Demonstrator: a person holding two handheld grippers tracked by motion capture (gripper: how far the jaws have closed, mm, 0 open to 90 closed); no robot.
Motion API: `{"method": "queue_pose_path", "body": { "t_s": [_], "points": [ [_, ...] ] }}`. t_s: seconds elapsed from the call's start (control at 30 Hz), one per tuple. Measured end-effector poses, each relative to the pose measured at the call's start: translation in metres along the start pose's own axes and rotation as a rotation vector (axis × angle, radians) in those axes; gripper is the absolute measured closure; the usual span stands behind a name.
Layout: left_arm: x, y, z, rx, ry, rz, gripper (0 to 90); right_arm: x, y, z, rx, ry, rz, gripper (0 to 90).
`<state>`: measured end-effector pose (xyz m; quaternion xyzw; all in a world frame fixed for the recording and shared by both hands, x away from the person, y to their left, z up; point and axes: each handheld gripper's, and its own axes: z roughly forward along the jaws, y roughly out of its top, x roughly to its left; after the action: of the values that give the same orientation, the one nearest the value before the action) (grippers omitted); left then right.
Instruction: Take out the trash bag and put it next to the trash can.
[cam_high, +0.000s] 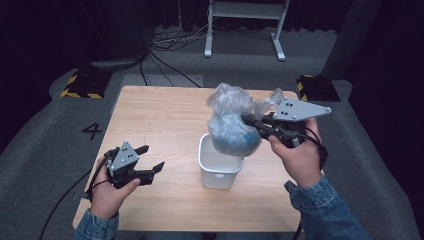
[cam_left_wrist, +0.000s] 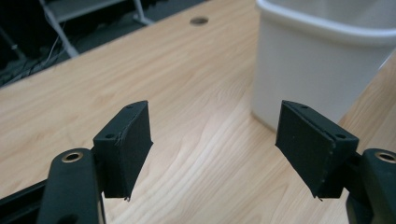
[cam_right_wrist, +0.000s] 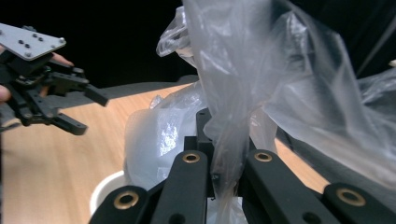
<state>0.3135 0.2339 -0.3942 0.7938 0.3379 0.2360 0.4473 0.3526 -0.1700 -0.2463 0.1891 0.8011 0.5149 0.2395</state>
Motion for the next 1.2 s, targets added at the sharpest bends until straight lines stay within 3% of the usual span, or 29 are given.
{"method": "queue_pose_path", "body": {
  "t_s": [0.3, 0.67, 0.9, 1.03, 1.2],
  "points": [
    [0.009, -0.015, 0.0, 0.045, 0.019, -0.022, 25.0, -0.025, -0.014, -0.016, 0.034, -0.088, 0.029, 88.5],
    [0.017, -0.032, 0.004, 0.056, 0.017, -0.044, 23.9, -0.056, -0.043, -0.026, 0.084, -0.169, 0.082, 88.9],
    [0.02, -0.043, 0.005, 0.082, 0.014, -0.079, 23.9, -0.068, -0.067, -0.023, 0.124, -0.185, 0.117, 88.9],
    [0.02, -0.049, 0.006, 0.106, 0.034, -0.057, 23.0, -0.073, -0.081, -0.018, 0.151, -0.189, 0.136, 88.9],
    [0.023, -0.06, 0.01, 0.127, 0.019, -0.057, 23.5, -0.073, -0.1, -0.01, 0.17, -0.175, 0.164, 89.0]
  ]
}}
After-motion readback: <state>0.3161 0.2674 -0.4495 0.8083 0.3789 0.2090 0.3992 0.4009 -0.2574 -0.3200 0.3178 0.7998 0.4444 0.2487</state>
